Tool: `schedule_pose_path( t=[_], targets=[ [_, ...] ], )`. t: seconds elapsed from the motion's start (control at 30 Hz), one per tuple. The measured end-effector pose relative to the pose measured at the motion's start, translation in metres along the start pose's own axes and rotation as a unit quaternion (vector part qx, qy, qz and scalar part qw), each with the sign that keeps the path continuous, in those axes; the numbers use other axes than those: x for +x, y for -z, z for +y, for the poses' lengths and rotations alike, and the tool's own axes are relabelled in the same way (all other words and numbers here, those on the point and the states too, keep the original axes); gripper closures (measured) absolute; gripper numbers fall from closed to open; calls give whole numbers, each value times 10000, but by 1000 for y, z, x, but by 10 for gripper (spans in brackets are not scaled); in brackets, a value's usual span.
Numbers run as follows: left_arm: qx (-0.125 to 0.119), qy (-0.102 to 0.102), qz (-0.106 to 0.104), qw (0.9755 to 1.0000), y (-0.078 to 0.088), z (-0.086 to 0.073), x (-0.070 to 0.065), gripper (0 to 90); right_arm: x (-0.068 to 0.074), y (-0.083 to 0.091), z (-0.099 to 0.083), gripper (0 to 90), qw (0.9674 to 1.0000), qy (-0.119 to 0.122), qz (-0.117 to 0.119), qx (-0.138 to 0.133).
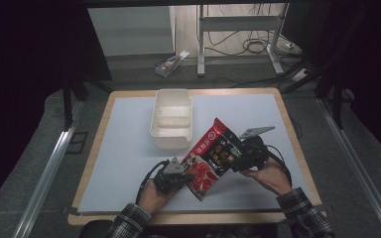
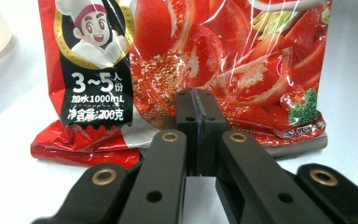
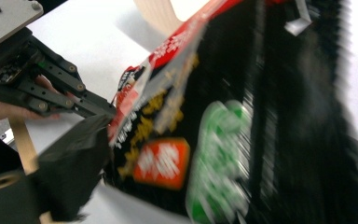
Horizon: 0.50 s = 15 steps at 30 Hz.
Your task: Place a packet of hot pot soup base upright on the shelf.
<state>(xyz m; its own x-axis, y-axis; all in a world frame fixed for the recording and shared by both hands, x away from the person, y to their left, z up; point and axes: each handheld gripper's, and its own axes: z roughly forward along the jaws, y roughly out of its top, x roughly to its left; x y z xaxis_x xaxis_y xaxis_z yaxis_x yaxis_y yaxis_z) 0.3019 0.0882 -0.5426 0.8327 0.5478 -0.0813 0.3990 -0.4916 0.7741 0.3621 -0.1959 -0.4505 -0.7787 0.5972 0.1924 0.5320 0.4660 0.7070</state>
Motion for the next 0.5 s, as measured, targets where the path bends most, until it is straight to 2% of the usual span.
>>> schedule_pose_path(
  t=[0.03,0.07,0.1,0.17,0.23,0.27,0.37,0.43,0.5],
  targets=[
    [-7,0,18,10000,0,0,-1,900,2,-1,2,227,10000,21,-33,3],
    [-7,0,18,10000,0,0,-1,900,2,-1,2,227,10000,21,-33,3],
    [-6,-10,32,10000,0,0,-1,900,5,-3,5,339,9999,60,-82,-8],
    [-1,-26,61,10000,-1,0,-2,900,5,-2,6,395,10000,73,-34,-59],
    [7,-32,77,10000,-1,-1,-2,900,6,-1,7,441,9997,-65,142,-188],
    [6,-36,80,10000,-1,-1,-2,900,6,-1,7,441,9997,-65,142,-188],
    [-8,-45,98,9999,-1,-1,-3,900,7,-3,7,529,9992,-222,173,-271],
    [-23,-41,106,9999,0,-1,-3,900,4,-2,8,597,9983,-398,290,-314],
    [-38,-51,128,9999,0,-1,-3,900,3,-2,9,614,9977,-473,349,-325]
  ],
)
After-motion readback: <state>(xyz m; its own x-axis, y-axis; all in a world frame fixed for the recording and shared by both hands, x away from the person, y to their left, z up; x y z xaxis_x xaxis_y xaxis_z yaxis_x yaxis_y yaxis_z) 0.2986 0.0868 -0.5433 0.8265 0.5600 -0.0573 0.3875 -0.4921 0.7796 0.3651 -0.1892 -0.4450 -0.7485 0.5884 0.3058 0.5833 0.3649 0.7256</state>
